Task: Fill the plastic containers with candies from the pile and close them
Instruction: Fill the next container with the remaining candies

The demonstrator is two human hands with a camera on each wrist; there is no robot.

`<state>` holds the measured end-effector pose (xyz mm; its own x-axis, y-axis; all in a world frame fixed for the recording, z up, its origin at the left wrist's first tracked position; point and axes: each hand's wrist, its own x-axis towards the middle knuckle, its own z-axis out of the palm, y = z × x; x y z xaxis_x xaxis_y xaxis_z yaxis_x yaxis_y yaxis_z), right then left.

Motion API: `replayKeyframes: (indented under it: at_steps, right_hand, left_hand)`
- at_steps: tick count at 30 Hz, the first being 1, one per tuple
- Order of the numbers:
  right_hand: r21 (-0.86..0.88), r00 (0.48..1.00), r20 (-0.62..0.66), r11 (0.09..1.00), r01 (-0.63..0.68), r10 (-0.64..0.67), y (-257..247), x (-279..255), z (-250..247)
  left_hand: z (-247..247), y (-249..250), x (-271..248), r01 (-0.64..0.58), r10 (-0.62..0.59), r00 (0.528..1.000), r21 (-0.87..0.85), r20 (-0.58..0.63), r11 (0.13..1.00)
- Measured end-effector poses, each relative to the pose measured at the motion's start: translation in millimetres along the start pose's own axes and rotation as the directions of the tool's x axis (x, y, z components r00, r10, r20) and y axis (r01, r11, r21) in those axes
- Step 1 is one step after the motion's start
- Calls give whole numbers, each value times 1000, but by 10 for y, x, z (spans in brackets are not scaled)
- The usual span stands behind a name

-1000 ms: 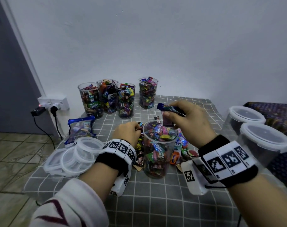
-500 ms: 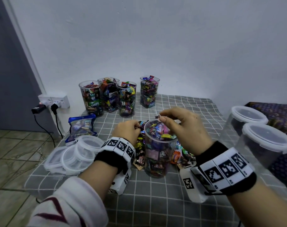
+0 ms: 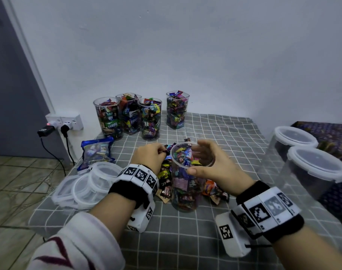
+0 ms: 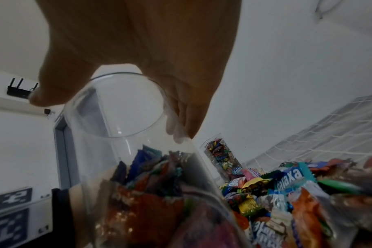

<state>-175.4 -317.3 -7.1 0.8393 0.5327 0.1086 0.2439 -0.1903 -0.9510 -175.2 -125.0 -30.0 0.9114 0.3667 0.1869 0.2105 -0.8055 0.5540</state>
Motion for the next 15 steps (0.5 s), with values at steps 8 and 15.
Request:
replayKeyframes:
  at_steps: [8,15]
  right_hand:
    - [15,999,-32,1000,-9,10,-8,-34,32]
    - [6,999,-53,1000,-6,7,-16,-64,45]
  left_hand:
    - [-125,25,-30,-50,31,996,-244,-80,968]
    - [-546,300,-12,-132,68,989,-593,-130,794]
